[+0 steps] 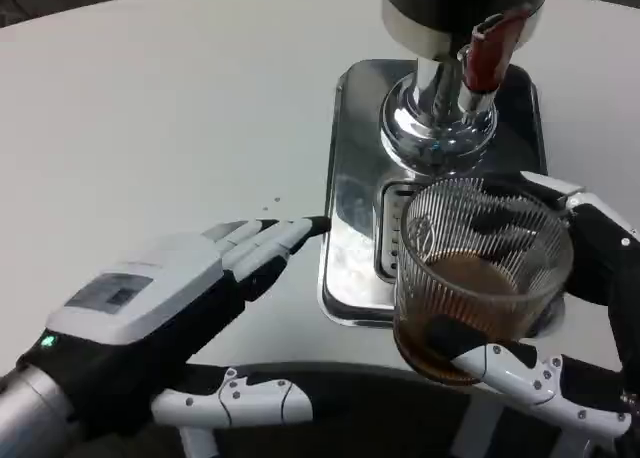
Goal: Grasp the cup under the faucet to collect the drink, then remove the cup.
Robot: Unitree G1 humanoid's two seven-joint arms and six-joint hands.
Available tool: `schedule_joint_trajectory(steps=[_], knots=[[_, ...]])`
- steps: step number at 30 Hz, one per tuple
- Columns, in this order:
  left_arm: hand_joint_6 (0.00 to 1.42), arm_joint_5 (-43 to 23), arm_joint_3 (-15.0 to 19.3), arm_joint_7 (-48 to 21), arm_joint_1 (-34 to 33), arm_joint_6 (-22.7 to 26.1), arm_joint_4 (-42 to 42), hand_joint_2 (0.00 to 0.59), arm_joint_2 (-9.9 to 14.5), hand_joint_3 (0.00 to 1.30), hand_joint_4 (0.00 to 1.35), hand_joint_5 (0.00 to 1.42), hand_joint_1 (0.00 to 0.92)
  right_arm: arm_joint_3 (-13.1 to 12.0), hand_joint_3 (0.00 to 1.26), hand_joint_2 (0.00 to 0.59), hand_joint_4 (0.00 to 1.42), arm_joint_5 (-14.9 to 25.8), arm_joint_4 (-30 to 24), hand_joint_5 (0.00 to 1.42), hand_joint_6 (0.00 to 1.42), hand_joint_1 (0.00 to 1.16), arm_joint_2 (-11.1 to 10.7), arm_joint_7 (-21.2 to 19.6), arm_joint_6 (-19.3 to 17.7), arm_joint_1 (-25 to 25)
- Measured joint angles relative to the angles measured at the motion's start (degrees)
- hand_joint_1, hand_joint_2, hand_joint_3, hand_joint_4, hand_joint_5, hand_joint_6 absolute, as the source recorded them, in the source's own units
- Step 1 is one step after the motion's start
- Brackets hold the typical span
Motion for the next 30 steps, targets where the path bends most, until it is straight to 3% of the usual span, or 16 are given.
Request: schedule_joint_trajectory(steps=[30], knots=[[0.00, -1.2, 4.0, -1.0, 4.7, 1.0, -1.8, 0.086, 0.0, 0.00, 0.00, 0.00, 0.000, 3.0, 0.86, 0.169, 0.99, 0.1, -0.3, 1.22, 1.09, 0.86, -0.2, 2.3, -0.1, 0.7]])
